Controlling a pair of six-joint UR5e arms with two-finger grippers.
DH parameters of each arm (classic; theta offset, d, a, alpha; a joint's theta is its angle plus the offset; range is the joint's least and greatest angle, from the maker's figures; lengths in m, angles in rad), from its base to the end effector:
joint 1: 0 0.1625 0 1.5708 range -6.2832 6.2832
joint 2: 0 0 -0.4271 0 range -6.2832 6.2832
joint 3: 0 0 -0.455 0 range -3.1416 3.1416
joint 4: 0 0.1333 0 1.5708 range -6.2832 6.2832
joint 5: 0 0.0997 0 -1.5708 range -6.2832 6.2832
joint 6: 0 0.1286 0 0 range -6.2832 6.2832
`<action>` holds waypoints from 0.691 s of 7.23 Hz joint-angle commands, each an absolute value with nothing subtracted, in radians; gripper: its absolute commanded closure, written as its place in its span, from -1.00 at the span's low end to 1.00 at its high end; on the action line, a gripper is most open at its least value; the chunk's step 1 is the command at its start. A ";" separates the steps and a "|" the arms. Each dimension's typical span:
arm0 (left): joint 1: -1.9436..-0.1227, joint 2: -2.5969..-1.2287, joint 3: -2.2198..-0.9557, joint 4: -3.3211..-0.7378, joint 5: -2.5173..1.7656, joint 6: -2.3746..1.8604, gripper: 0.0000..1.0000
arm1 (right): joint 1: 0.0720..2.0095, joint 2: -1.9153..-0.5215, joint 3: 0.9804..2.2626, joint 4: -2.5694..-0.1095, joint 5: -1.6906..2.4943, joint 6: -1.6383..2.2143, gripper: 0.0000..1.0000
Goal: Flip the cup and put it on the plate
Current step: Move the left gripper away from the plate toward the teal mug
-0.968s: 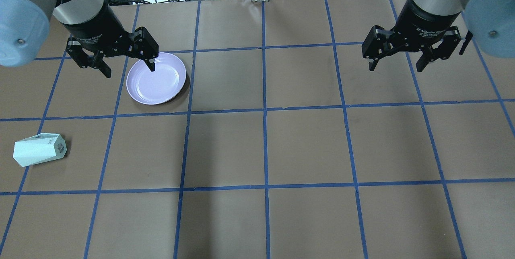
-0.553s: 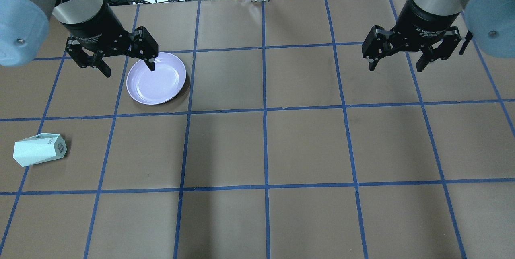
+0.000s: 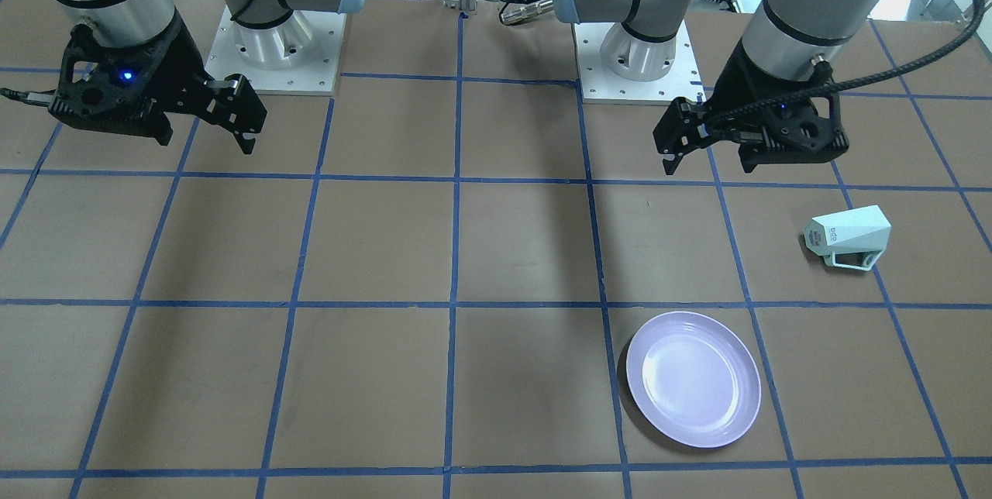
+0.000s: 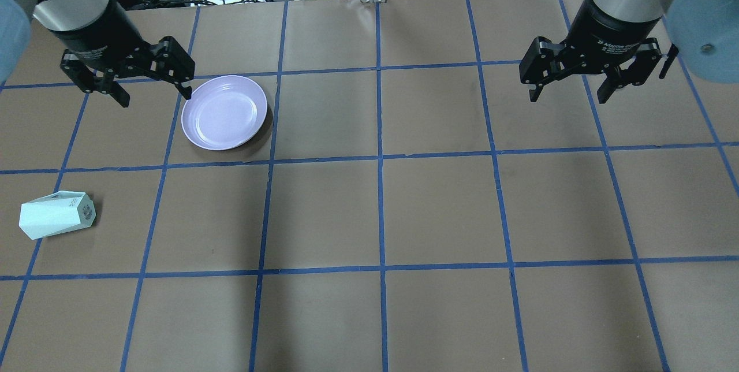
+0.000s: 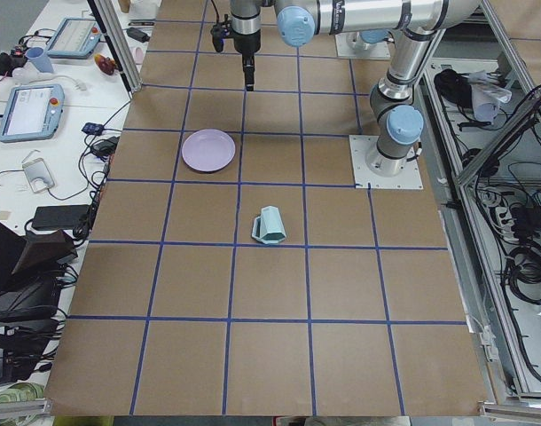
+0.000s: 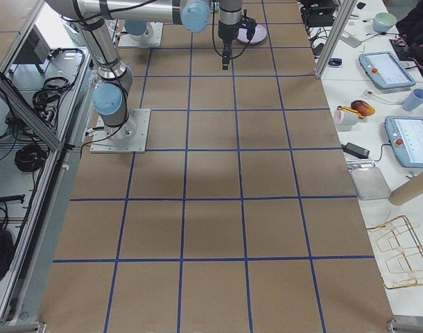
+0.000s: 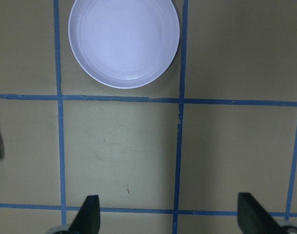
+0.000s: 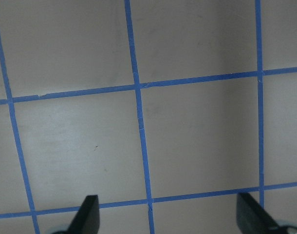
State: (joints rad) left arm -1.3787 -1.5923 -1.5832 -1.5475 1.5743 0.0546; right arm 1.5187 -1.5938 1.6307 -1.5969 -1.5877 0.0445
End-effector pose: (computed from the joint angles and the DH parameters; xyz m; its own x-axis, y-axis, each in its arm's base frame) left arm -0.0231 -0.5773 0.4444 -0.9906 -0.1370 -0.0029 -0.1371 0.9905 0.0108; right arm 0.1027 -0.5493 0.4431 -0.9952 0.0963 0.0174 0.0964 0.9953 0.0100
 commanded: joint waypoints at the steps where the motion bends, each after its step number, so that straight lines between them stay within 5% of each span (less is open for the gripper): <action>1: -1.208 -1.597 -1.585 -1.549 1.574 0.083 -1.00 | 1.519 -1.594 1.631 -1.597 -1.588 0.044 -1.00; 5: -0.913 -1.646 -1.595 -1.542 1.560 0.379 -1.00 | 1.519 -1.594 1.631 -1.597 -1.589 0.044 -1.00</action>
